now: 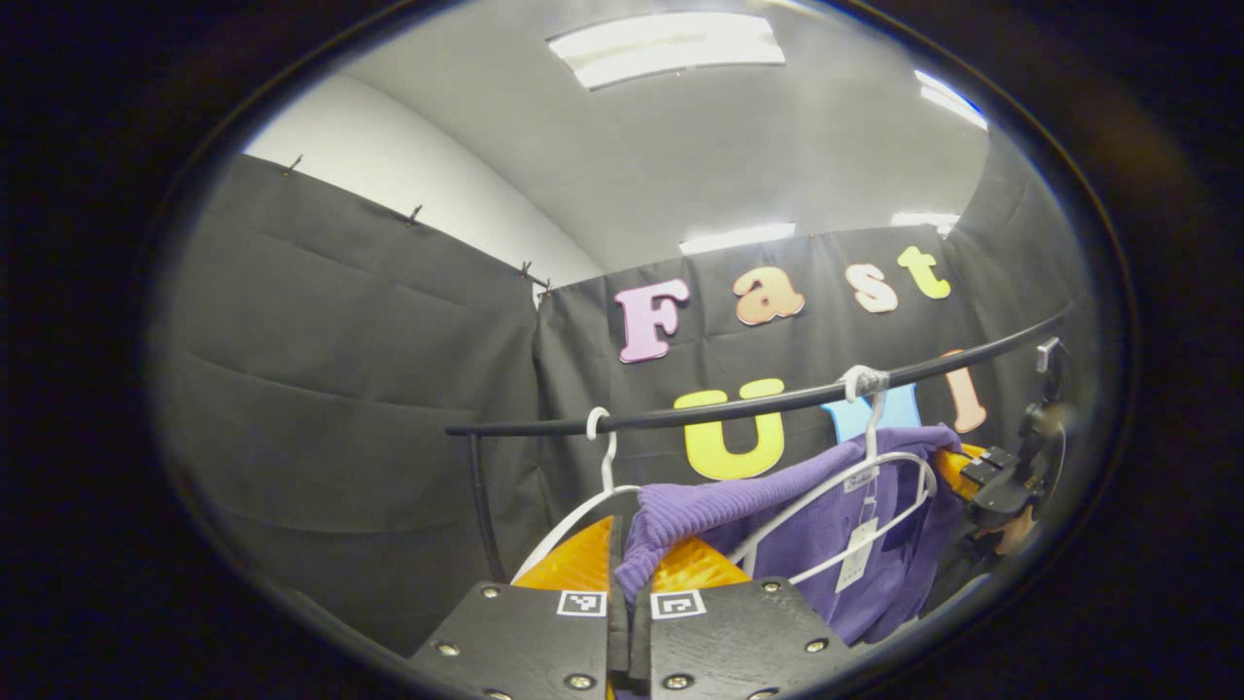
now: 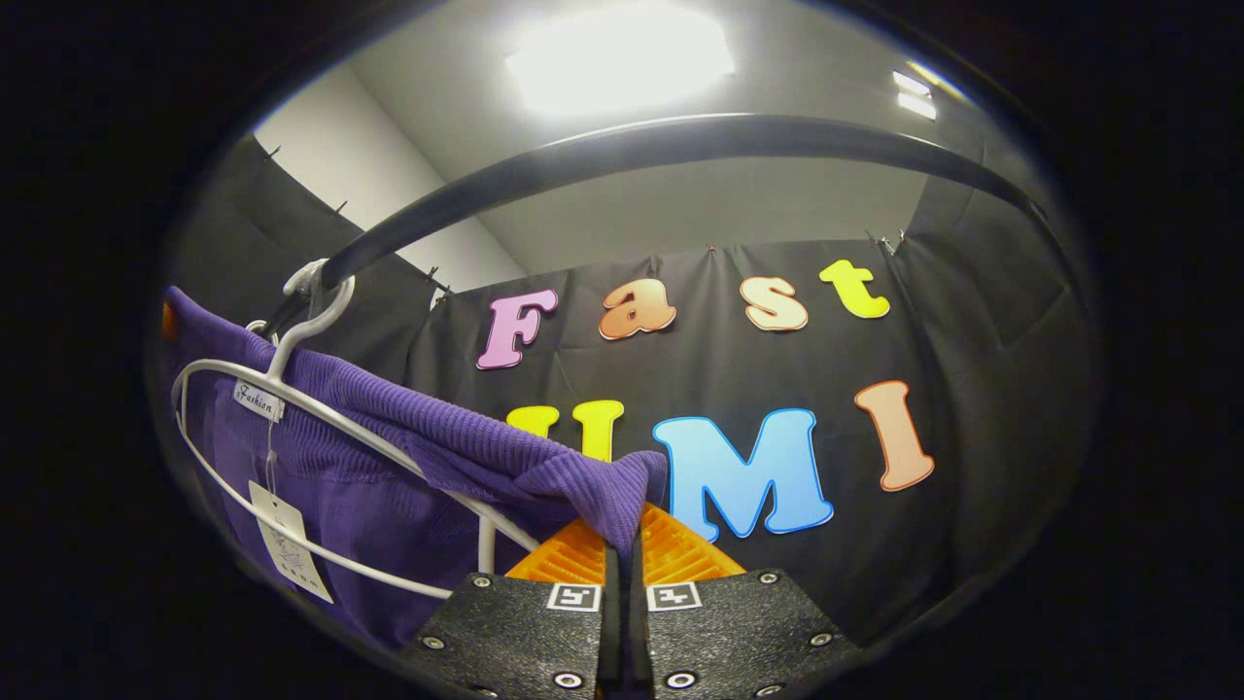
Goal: Grasp the clothes on the hanger with both hands and then place them into the laundry hamper below.
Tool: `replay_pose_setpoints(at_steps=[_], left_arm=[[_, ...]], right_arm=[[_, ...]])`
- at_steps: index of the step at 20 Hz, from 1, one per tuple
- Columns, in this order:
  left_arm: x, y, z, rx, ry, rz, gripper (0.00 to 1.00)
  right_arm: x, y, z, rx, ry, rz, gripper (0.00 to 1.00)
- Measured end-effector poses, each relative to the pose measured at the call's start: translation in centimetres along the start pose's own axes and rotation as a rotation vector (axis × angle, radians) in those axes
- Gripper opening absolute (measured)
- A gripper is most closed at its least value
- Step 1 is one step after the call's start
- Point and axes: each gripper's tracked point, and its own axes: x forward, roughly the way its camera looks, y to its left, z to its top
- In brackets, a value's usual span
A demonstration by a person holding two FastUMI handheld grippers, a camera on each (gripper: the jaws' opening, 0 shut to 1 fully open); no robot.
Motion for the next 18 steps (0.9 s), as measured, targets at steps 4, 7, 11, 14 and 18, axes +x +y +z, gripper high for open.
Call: replay_pose_setpoints(at_steps=[4,7,11,14,18], left_arm=[[1.4,-0.1,-0.4,0.013,0.007,-0.021,0.01],[2.7,0.1,-1.4,0.003,0.029,-0.047,0.01],[6.3,-0.6,-3.9,0.006,0.082,-0.094,0.01],[6.5,-1.4,-5.2,-0.012,0.105,-0.111,0.01],[5.6,-1.9,-5.7,-0.029,0.099,-0.114,0.01]], right_arm=[[1.0,0.0,-0.9,0.003,0.012,0.008,0.03],[1.5,-0.2,-2.0,0.044,0.037,0.008,0.03],[1.7,-1.6,-4.2,0.096,0.096,-0.034,0.03],[1.0,-2.3,-6.1,0.088,0.137,-0.047,0.03],[0.3,-2.3,-7.2,0.059,0.160,-0.038,0.03]])
